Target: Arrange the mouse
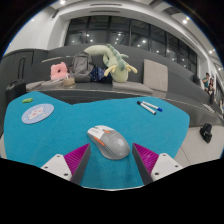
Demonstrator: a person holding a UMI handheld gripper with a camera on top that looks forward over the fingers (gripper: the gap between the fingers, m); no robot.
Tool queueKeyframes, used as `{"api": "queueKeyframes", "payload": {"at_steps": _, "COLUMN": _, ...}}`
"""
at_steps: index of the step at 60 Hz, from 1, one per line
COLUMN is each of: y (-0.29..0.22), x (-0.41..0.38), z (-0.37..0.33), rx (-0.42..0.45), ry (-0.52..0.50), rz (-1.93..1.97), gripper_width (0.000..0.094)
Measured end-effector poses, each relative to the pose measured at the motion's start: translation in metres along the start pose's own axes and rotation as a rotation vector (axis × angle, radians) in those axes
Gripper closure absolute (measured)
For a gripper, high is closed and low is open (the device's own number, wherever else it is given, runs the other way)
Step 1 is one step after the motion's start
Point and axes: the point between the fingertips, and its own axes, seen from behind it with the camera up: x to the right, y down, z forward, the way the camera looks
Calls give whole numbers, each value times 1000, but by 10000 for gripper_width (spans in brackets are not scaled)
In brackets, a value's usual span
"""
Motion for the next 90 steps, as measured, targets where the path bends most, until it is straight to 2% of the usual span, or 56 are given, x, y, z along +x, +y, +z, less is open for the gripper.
{"api": "queueKeyframes", "payload": {"at_steps": 10, "y": -7, "x": 0, "z": 29, "rx": -64, "ry": -14, "rz": 46, "gripper_width": 80}}
{"api": "queueKeyframes", "payload": {"at_steps": 17, "y": -12, "x": 7, "z": 44, "rx": -101, "ry": 13, "rz": 52, "gripper_width": 79}}
{"api": "queueKeyframes", "payload": {"at_steps": 37, "y": -20, "x": 9, "z": 67, "rx": -136, "ry": 51, "rz": 52, "gripper_width": 87}}
{"api": "queueKeyframes", "payload": {"at_steps": 41, "y": -21, "x": 5, "z": 68, "rx": -133, "ry": 40, "rz": 45, "gripper_width": 136}}
{"api": "queueKeyframes", "payload": {"at_steps": 45, "y": -20, "x": -5, "z": 68, "rx": -140, "ry": 9, "rz": 44, "gripper_width": 398}}
{"api": "queueKeyframes", "payload": {"at_steps": 49, "y": -20, "x": -6, "z": 68, "rx": -145, "ry": 23, "rz": 6, "gripper_width": 485}}
{"api": "queueKeyframes", "payload": {"at_steps": 52, "y": -21, "x": -7, "z": 67, "rx": -145, "ry": 38, "rz": -2, "gripper_width": 494}}
{"api": "queueKeyframes", "payload": {"at_steps": 53, "y": -21, "x": -7, "z": 67, "rx": -148, "ry": 40, "rz": 3, "gripper_width": 547}}
{"api": "queueKeyframes", "payload": {"at_steps": 58, "y": -29, "x": -17, "z": 57, "rx": -145, "ry": 24, "rz": 83, "gripper_width": 566}}
{"api": "queueKeyframes", "payload": {"at_steps": 63, "y": -58, "x": -34, "z": 42, "rx": -93, "ry": 9, "rz": 104, "gripper_width": 566}}
{"api": "queueKeyframes", "payload": {"at_steps": 67, "y": -94, "x": -62, "z": 30, "rx": -41, "ry": -15, "rz": 96, "gripper_width": 565}}
{"api": "queueKeyframes", "payload": {"at_steps": 75, "y": -169, "x": -157, "z": 12, "rx": 44, "ry": -140, "rz": 113, "gripper_width": 567}}
{"api": "queueKeyframes", "payload": {"at_steps": 81, "y": -200, "x": -231, "z": 19, "rx": 87, "ry": -170, "rz": 47, "gripper_width": 567}}
{"api": "queueKeyframes", "payload": {"at_steps": 86, "y": -189, "x": -292, "z": 41, "rx": 48, "ry": -213, "rz": 4, "gripper_width": 568}}
{"api": "queueKeyframes", "payload": {"at_steps": 90, "y": -168, "x": -324, "z": 66, "rx": -17, "ry": -222, "rz": -8, "gripper_width": 569}}
